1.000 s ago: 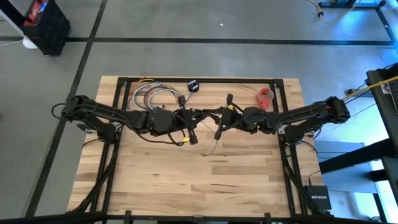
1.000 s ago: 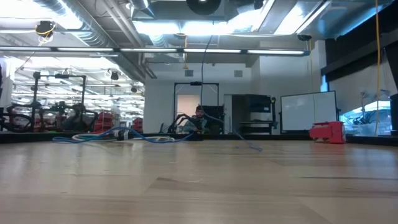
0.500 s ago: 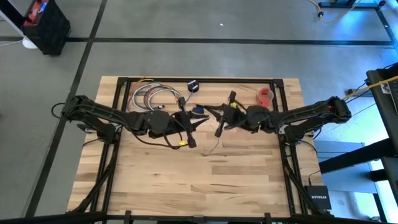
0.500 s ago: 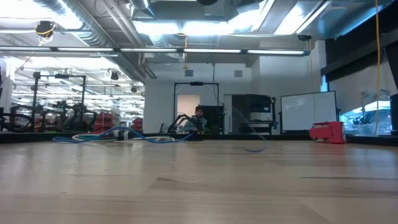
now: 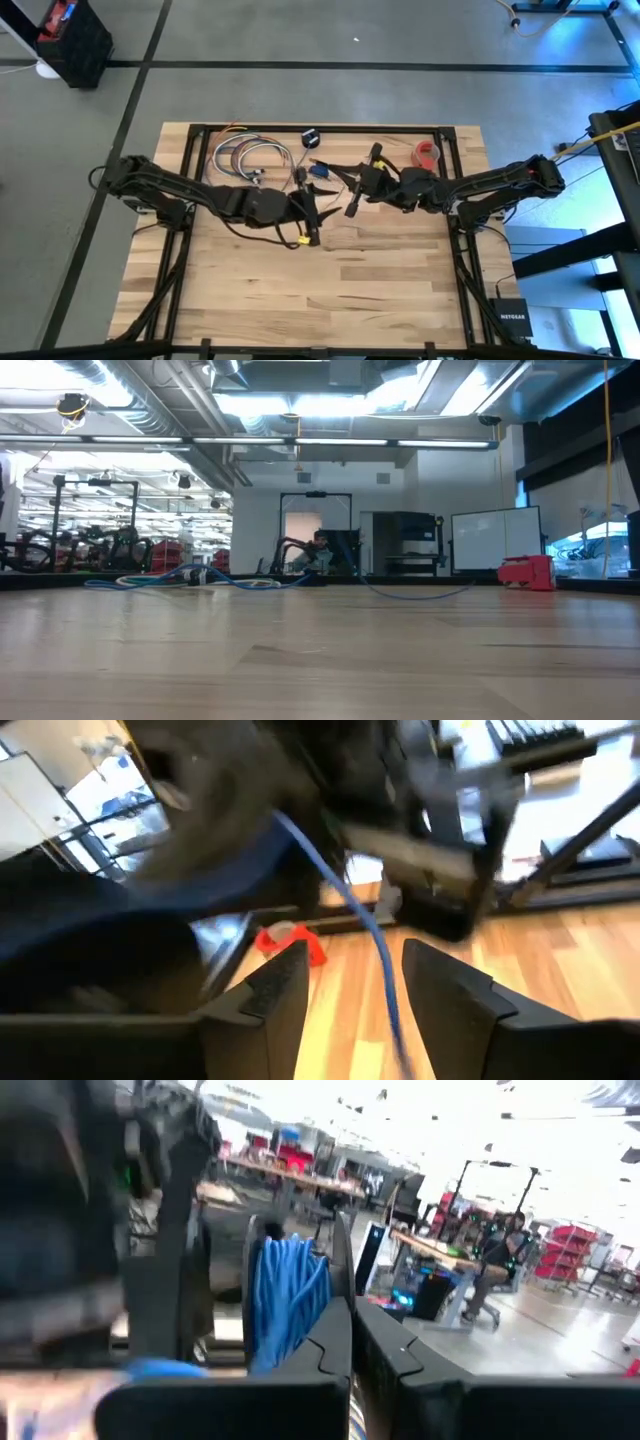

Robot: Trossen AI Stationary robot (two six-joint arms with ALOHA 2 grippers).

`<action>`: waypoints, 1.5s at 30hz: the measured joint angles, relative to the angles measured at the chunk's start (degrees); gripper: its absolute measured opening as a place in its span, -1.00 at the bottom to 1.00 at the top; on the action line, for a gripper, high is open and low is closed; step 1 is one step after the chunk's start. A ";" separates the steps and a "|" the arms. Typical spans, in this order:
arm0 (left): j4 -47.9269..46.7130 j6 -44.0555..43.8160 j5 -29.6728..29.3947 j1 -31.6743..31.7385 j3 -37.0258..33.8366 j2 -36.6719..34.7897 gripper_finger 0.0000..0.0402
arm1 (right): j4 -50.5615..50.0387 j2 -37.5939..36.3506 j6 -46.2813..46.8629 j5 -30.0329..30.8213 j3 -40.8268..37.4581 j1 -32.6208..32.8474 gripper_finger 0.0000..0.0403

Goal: Coil cords
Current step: Coil the blue wire onto the black spool

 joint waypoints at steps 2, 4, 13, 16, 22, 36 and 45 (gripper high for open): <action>-0.31 0.17 -0.49 -0.26 -0.01 1.33 -0.20 | 1.06 0.00 -0.31 0.16 -0.02 0.00 -0.99; -0.11 0.79 -0.89 -0.53 0.00 1.92 -0.20 | 1.57 0.00 -0.70 0.20 -0.07 -0.02 -0.99; -5.57 -2.38 -0.09 -0.09 -0.32 3.32 -0.19 | 3.19 -1.72 -1.82 -1.07 -0.08 0.08 -0.99; -10.54 -5.33 -0.16 0.60 -0.59 4.15 -0.19 | 3.17 -3.24 -1.84 -1.96 -0.03 0.13 -0.99; -13.93 -7.18 -0.45 1.27 -0.45 6.33 -0.19 | 1.72 -5.25 -1.93 -3.38 -0.13 0.11 -0.99; -28.93 -12.18 -0.77 1.54 -0.44 11.02 -0.19 | 1.23 -8.13 -3.22 -4.28 -0.13 0.09 -0.99; -45.01 -20.33 -0.85 -0.55 -0.44 10.85 -0.19 | -1.58 -14.49 -3.23 -4.26 -0.13 0.10 -0.99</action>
